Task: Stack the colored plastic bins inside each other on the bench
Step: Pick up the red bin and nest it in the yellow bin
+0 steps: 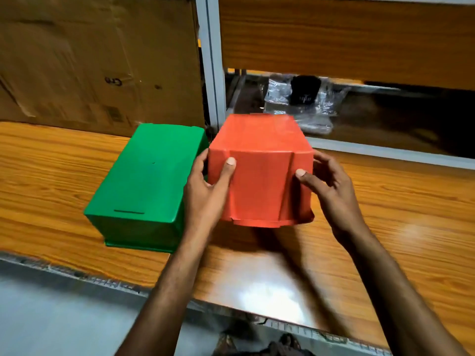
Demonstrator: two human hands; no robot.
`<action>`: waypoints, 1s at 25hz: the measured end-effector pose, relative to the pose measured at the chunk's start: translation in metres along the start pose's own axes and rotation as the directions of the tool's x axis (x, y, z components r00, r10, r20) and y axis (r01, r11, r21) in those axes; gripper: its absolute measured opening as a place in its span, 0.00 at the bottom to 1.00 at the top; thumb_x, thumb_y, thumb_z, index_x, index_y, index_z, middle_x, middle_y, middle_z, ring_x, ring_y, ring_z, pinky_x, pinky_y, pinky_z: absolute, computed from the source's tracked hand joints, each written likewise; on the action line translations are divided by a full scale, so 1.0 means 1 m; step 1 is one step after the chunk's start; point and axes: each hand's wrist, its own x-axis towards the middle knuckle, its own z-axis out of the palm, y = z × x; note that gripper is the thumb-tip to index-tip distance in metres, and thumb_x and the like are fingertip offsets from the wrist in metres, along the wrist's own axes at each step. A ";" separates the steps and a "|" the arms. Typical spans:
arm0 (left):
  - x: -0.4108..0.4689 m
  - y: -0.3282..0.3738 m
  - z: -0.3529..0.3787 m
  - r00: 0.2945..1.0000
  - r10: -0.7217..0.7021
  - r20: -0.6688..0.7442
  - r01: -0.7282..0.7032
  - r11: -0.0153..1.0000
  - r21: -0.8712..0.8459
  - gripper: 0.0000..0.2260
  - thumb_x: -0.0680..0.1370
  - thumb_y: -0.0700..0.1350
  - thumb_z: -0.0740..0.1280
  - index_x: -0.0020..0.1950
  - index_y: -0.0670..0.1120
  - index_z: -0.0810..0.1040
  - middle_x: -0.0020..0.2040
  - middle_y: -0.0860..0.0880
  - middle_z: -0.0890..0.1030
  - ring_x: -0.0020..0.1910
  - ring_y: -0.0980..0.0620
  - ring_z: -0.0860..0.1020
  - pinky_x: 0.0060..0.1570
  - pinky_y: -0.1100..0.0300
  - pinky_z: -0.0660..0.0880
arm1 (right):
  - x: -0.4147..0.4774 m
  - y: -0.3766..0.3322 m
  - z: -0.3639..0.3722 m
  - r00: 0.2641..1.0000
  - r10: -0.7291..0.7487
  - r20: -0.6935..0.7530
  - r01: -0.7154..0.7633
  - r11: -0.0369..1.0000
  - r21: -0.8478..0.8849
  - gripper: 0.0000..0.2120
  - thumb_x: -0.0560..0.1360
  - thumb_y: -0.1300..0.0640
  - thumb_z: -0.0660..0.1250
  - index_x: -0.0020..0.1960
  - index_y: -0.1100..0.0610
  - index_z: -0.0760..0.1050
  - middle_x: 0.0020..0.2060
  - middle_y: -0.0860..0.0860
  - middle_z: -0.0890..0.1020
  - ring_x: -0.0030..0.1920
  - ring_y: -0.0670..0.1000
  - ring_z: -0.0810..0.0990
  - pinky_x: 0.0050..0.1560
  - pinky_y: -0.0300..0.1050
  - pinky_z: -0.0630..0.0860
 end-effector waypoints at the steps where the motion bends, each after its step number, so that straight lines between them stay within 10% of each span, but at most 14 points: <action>1: 0.006 0.010 -0.001 0.999 0.041 0.003 -0.041 0.999 -0.019 0.29 0.71 0.63 0.71 0.69 0.52 0.77 0.62 0.56 0.83 0.58 0.62 0.81 0.63 0.59 0.76 | 0.003 -0.014 -0.007 0.999 -0.036 -0.002 0.036 0.999 0.017 0.28 0.70 0.48 0.74 0.69 0.52 0.75 0.63 0.48 0.84 0.63 0.46 0.81 0.66 0.48 0.77; 8: 0.020 0.071 0.008 0.982 0.182 0.059 -0.177 0.982 -0.071 0.25 0.74 0.57 0.75 0.69 0.53 0.77 0.60 0.57 0.83 0.59 0.61 0.81 0.63 0.53 0.78 | 0.025 -0.060 -0.042 0.993 -0.115 0.012 0.115 0.992 0.050 0.24 0.75 0.56 0.73 0.71 0.51 0.75 0.62 0.46 0.83 0.60 0.40 0.81 0.47 0.34 0.79; 12: 0.025 0.097 0.013 0.986 0.107 0.125 -0.077 0.972 -0.222 0.25 0.76 0.49 0.75 0.71 0.49 0.70 0.62 0.50 0.83 0.53 0.60 0.84 0.48 0.64 0.81 | 0.035 -0.065 -0.066 0.991 -0.124 0.056 0.116 0.986 0.117 0.24 0.77 0.66 0.68 0.72 0.54 0.74 0.61 0.50 0.84 0.62 0.48 0.82 0.55 0.41 0.78; 16: 0.033 0.112 0.022 0.984 0.080 0.161 -0.031 0.958 -0.285 0.21 0.78 0.47 0.72 0.68 0.47 0.71 0.55 0.50 0.85 0.46 0.63 0.82 0.39 0.71 0.75 | 0.044 -0.070 -0.081 0.993 -0.108 0.044 0.098 0.979 0.179 0.25 0.74 0.54 0.65 0.71 0.57 0.75 0.63 0.56 0.83 0.57 0.51 0.81 0.55 0.46 0.74; 25: 0.026 0.063 0.037 0.976 0.148 0.159 -0.112 0.969 -0.218 0.32 0.69 0.70 0.66 0.68 0.55 0.67 0.60 0.59 0.78 0.54 0.72 0.78 0.55 0.70 0.76 | 0.029 -0.026 -0.082 0.996 -0.078 0.043 0.067 0.974 0.218 0.20 0.79 0.56 0.65 0.71 0.52 0.75 0.66 0.48 0.83 0.66 0.45 0.80 0.60 0.40 0.76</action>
